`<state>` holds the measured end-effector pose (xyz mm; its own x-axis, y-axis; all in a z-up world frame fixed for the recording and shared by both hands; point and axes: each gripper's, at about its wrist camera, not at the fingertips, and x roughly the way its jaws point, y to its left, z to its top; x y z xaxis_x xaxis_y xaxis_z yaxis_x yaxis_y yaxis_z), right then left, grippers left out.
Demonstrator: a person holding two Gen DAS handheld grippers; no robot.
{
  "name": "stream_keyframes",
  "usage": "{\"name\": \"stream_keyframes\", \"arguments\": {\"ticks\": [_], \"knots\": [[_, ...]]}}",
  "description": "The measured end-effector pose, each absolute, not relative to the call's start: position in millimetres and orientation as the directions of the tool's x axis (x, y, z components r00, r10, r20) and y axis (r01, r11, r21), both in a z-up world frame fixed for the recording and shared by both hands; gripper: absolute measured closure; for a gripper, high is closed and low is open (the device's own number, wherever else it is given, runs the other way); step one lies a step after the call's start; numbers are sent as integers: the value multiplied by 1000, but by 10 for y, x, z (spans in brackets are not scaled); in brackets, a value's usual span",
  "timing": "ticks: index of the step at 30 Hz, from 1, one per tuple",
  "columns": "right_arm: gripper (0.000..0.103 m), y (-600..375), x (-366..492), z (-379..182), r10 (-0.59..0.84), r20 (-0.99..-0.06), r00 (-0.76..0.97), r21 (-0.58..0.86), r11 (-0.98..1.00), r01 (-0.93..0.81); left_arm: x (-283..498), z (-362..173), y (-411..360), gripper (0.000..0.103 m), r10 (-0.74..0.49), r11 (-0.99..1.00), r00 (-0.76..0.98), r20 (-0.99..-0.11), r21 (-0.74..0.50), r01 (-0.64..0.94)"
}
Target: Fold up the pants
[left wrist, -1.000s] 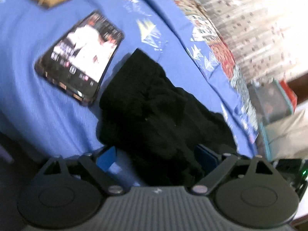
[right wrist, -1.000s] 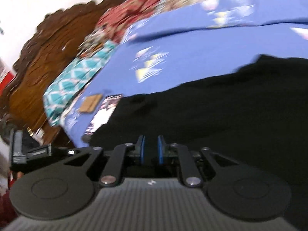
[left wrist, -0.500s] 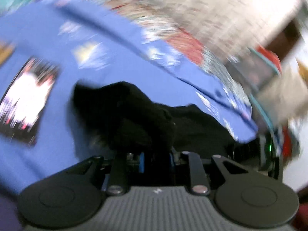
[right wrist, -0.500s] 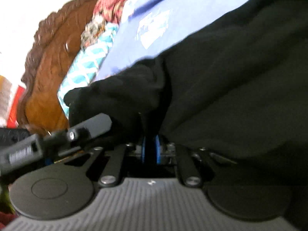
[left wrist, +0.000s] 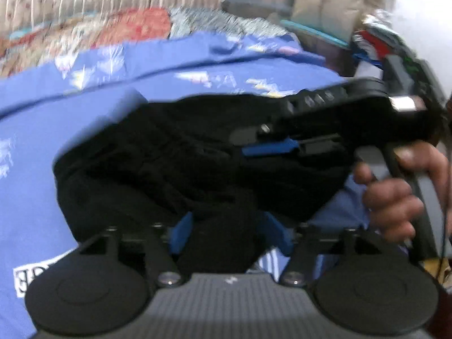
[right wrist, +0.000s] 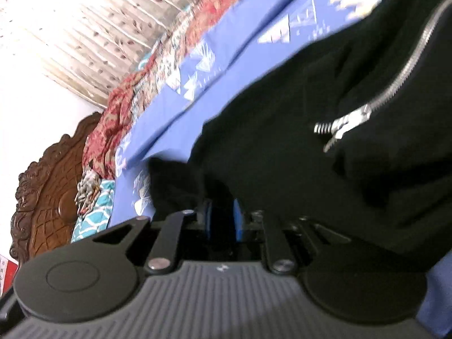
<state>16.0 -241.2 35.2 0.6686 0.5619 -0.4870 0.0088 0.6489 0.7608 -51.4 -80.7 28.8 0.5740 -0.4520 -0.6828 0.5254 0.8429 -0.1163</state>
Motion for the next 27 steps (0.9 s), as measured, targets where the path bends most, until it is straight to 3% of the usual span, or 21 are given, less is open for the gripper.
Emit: {"name": "stream_keyframes", "arguments": {"ticks": [2, 6, 10, 11, 13, 15, 17, 20, 24, 26, 27], "knots": [[37, -2358, 158, 417, 555, -456, 696, 758, 652, -24, -618, 376, -683, 27, -468, 842, 595, -654, -124, 526], [34, -2372, 234, 496, 570, -427, 702, 720, 684, -118, -759, 489, -284, 27, -475, 870, 623, -622, -222, 441], [30, -2292, 343, 324, 577, -509, 639, 673, 730, -123, -703, 498, 188, 28, -471, 877, 643, -605, -396, 270], [31, -2233, 382, 241, 559, -557, 614, 647, 756, -101, -645, 451, 291, 29, -475, 868, 636, -608, -444, 223], [48, -2148, 381, 153, 524, -612, 592, 596, 798, -91, -533, 347, 443, 30, -477, 846, 620, -623, -517, 132], [76, -2143, 344, 189, 548, -608, 575, 611, 785, -102, -446, 251, 505, 30, -488, 825, 604, -630, -559, 83], [83, -2162, 291, 263, 581, -603, 547, 660, 748, -68, -358, 155, 491, 30, -493, 815, 587, -643, -578, 51], [85, -2135, 64, 394, 589, -592, 549, 648, 754, -110, -249, 19, 439, 30, -523, 797, 551, -650, -602, 47], [76, -2175, 7, 218, 500, -643, 580, 583, 811, -52, -155, -79, 265, 31, -526, 812, 514, -677, -580, 67], [68, -2224, 5, 270, 509, -633, 583, 599, 800, -47, -161, -97, 254, 54, -507, 829, 506, -697, -555, 66], [66, -2208, -7, 352, 484, -634, 603, 563, 823, -68, -157, -90, 279, 60, -513, 823, 508, -692, -565, 62]]}}
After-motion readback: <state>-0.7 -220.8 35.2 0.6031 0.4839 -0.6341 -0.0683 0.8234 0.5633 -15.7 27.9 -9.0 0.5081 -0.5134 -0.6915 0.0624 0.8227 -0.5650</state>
